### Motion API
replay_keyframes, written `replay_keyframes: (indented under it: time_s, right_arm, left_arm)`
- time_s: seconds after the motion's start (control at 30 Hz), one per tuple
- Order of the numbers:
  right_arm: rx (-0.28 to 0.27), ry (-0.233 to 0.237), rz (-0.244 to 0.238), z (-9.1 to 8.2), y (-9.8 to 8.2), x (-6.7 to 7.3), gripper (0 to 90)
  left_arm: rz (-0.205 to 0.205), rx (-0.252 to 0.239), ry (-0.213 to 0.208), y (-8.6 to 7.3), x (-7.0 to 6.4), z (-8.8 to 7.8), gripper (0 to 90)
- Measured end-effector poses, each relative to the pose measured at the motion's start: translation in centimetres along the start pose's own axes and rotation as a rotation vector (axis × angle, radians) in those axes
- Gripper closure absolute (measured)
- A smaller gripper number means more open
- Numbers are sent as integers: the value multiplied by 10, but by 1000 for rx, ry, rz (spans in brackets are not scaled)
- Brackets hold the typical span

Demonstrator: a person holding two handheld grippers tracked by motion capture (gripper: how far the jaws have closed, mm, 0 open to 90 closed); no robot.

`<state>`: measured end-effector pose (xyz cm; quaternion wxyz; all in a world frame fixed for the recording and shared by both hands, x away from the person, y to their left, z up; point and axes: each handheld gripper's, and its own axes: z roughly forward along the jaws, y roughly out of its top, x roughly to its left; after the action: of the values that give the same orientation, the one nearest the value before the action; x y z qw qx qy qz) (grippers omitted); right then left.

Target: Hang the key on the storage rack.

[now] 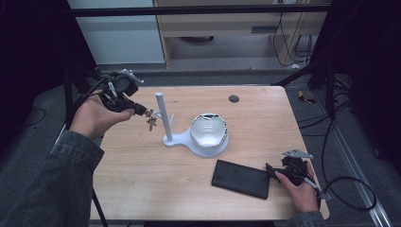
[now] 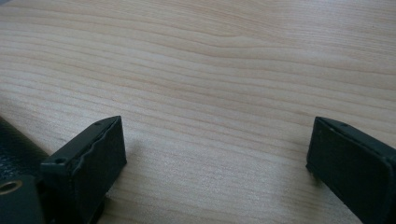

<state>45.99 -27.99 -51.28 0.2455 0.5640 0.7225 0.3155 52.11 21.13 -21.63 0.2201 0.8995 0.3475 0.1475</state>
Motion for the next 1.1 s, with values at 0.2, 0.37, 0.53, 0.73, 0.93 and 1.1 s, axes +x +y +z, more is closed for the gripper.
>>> replay_keyframes:
  time_s: [0.2,0.37,0.53,0.73,0.93,1.1]
  right_arm:
    - [-2,2,1,0,0,0,50]
    - [-2,2,1,0,0,0,50]
    - [-2,2,0,0,0,0,50]
    - [-3,1,0,0,0,0,50]
    - [-2,2,1,0,0,0,50]
    - [-3,1,-1,0,0,0,50]
  left_arm:
    - [-5,9,6,4,3,6,883]
    - [-7,11,8,7,3,11,882]
    - [-9,18,20,7,5,13,882]
    - [-21,1,8,7,7,16,882]
    - [-19,-6,19,12,3,21,882]
    - [-15,-8,24,13,2,30,881]
